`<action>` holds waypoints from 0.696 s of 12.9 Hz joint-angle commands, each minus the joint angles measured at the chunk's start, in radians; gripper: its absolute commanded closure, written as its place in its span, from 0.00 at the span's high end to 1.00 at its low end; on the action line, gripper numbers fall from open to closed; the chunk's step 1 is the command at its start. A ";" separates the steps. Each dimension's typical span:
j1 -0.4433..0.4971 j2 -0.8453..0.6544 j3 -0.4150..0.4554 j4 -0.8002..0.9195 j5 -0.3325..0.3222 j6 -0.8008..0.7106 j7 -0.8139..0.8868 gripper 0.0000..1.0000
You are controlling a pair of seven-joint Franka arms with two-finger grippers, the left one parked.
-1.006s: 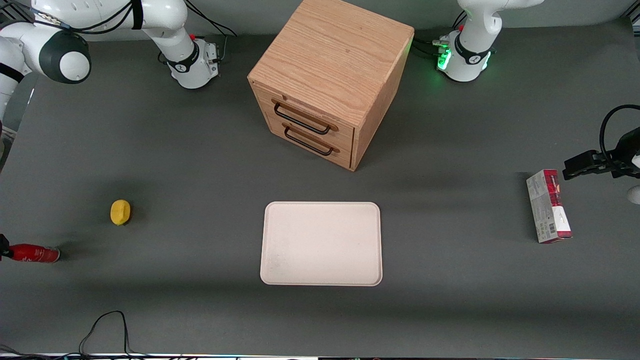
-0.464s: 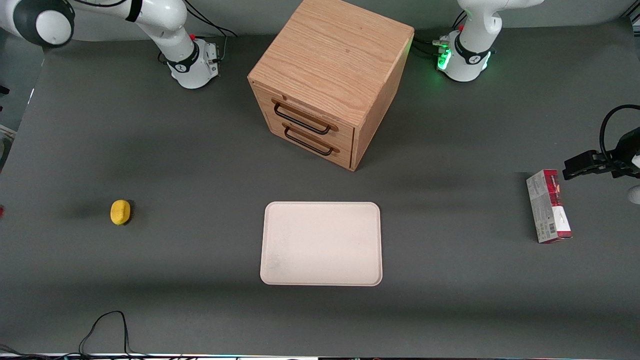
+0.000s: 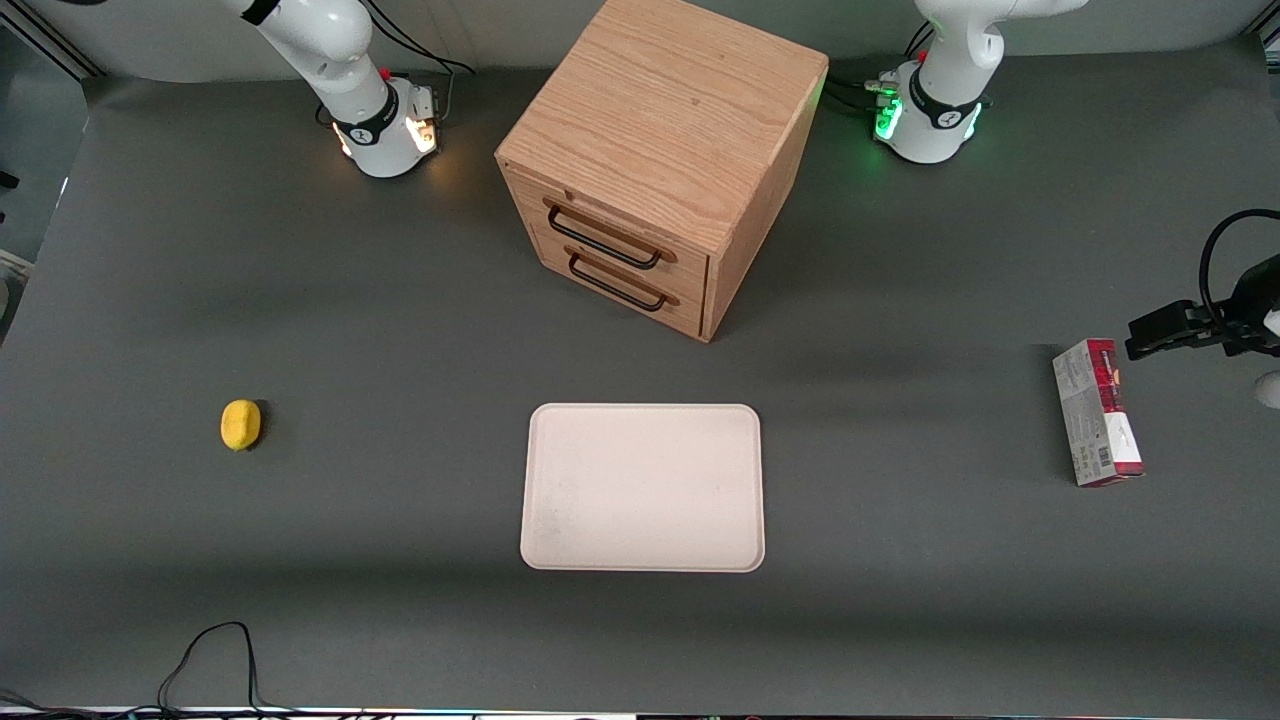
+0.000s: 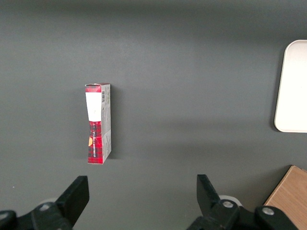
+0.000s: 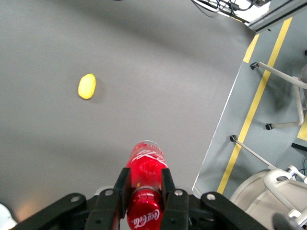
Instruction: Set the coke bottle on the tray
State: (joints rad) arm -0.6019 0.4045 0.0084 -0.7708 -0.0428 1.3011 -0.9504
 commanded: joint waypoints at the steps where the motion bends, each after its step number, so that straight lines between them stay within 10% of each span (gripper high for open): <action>1: 0.069 -0.016 0.033 -0.030 -0.005 -0.031 0.144 0.00; 9: 0.646 -0.020 0.036 -0.031 -0.009 -0.062 0.922 0.00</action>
State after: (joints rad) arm -0.0749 0.4001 0.0557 -0.7882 -0.0412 1.2361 -0.1875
